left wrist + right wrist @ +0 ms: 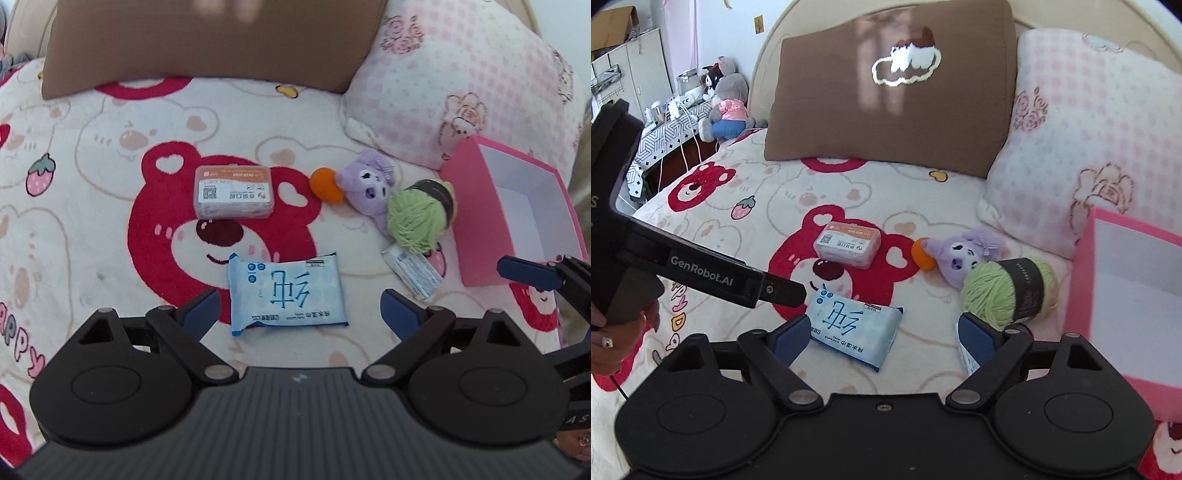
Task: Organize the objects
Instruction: 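Move the left tool to the blue wet-wipes pack and close on it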
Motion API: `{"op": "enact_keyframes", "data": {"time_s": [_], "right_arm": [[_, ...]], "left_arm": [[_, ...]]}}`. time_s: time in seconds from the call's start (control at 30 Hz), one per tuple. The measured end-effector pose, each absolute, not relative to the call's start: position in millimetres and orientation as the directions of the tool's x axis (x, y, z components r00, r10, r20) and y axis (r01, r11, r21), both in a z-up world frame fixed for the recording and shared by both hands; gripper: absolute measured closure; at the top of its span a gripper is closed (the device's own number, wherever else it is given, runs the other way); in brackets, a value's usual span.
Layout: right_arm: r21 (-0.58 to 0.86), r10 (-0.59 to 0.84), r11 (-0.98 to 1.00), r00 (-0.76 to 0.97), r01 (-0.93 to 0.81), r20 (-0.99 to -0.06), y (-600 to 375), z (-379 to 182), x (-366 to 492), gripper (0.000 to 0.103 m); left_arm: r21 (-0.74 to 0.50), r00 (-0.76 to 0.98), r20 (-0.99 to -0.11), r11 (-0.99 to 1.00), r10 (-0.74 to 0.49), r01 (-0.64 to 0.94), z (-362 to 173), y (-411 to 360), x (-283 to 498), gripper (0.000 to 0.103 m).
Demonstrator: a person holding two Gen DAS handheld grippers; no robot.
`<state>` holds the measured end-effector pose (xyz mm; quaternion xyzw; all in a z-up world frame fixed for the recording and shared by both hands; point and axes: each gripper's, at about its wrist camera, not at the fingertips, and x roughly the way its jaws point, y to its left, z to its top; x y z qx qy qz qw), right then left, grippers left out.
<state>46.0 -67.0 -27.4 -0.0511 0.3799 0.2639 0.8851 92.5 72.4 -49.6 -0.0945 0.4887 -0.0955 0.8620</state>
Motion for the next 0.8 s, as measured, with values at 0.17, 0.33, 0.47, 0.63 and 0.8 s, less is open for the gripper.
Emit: {"op": "enact_keyframes", "data": {"time_s": [0.17,0.33,0.47,0.63,0.8], "right_arm": [[0.165,0.479,0.825,0.512,-0.541,-0.713,-55,-46,61,0.015],[0.161,0.472,0.813,0.471,-0.560,-0.745,-39,-69,75,0.015],[0.165,0.479,0.802,0.452,-0.575,-0.752,-29,-84,82,0.015],[0.188,0.509,0.800,0.478,-0.570,-0.716,-27,-104,84,0.019],[0.220,0.513,0.808,0.471,-0.546,-0.717,-26,-131,87,0.028]], "left_arm": [[-0.244,0.482,-0.842,0.968,-0.244,0.064,-70,77,108,0.009],[-0.225,0.468,-0.853,0.972,-0.231,0.070,-88,80,116,0.009],[-0.195,0.476,-0.854,0.977,-0.211,0.083,-100,79,122,0.014],[-0.162,0.479,-0.857,0.982,-0.187,0.094,-116,74,126,0.024],[-0.189,0.460,-0.866,0.980,-0.194,0.058,-132,78,131,0.040]]}}
